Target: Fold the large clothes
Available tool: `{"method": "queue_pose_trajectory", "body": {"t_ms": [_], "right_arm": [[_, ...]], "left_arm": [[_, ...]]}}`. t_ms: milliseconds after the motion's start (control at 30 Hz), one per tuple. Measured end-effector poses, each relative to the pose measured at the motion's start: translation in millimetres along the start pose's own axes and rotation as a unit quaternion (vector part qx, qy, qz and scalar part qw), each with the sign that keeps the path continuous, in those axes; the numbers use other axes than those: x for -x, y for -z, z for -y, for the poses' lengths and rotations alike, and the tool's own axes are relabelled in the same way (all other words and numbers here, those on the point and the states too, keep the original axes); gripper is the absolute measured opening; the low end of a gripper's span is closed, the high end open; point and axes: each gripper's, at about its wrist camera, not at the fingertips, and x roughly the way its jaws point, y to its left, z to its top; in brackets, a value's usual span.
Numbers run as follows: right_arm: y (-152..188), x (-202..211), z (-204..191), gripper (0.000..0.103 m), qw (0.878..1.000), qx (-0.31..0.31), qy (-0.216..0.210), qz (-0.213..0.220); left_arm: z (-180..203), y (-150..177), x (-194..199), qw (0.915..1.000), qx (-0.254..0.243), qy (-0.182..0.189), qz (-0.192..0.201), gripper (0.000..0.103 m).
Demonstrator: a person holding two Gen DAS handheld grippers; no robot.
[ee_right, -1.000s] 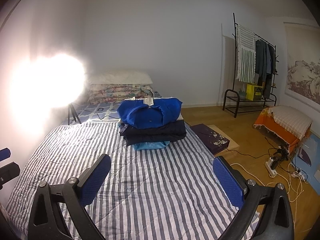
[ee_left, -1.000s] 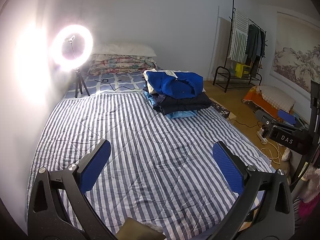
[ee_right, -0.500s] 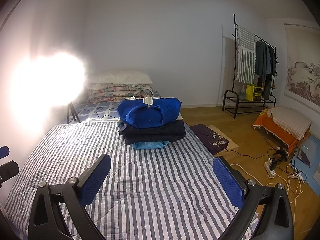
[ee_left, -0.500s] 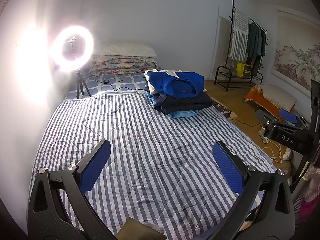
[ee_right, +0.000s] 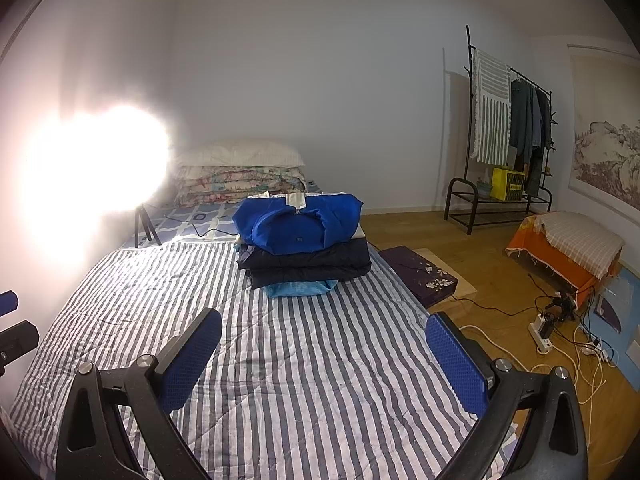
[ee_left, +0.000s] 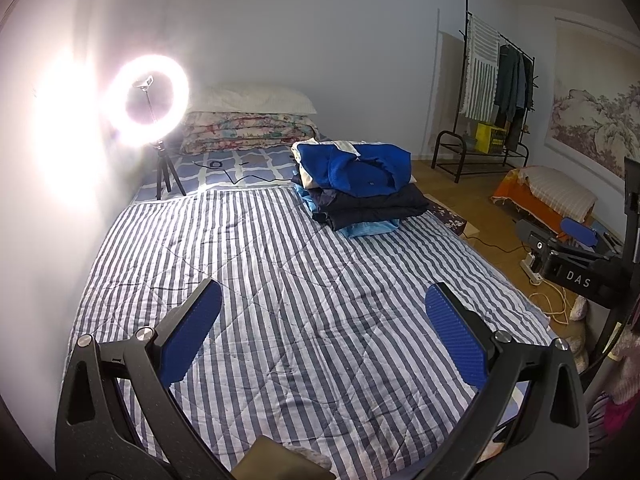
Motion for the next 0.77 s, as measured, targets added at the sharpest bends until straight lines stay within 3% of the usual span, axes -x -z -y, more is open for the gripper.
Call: {"method": "queue_pose_trajectory", "body": {"t_ms": [767], "right_arm": [[3.9,-2.5,-2.5,0.103,1.0,0.005,-0.001,-0.005]], "left_arm": [[7.8,9.1,2.5,0.9992,-0.025,-0.03,0.01,0.103]]}}
